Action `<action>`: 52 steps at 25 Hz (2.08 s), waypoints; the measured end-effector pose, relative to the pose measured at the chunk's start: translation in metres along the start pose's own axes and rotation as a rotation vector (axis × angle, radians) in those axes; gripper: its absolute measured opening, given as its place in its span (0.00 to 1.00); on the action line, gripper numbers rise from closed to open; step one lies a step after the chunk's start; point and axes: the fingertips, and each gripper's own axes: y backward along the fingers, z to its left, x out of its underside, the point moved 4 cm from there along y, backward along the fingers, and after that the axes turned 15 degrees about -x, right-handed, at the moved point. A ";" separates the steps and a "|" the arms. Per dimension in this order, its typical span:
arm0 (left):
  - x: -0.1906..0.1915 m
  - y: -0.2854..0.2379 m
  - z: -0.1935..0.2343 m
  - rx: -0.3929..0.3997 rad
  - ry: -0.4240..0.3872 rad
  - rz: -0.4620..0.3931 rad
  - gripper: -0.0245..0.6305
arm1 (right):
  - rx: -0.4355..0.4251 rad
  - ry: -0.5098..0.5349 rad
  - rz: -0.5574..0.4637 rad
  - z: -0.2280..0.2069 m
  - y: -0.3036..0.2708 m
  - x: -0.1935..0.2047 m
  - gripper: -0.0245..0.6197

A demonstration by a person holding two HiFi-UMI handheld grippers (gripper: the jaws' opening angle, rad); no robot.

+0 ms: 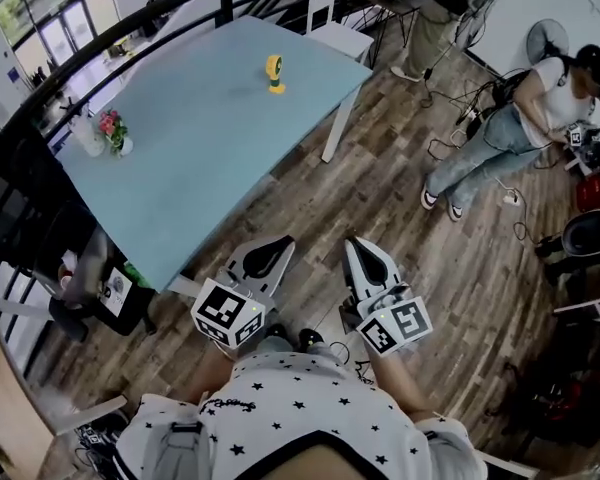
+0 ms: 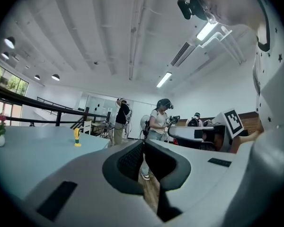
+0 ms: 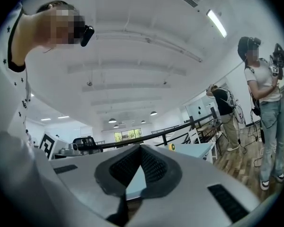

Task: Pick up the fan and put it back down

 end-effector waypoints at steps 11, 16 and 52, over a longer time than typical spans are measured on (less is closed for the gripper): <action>0.001 0.009 0.038 -0.015 0.011 -0.012 0.08 | -0.007 0.011 0.015 0.010 -0.034 0.006 0.04; 0.006 0.009 0.047 -0.043 0.019 0.003 0.09 | -0.026 0.013 0.031 0.006 -0.043 0.008 0.05; -0.004 -0.238 0.033 -0.436 0.006 0.023 0.08 | -0.379 -0.089 0.080 -0.297 -0.101 -0.017 0.15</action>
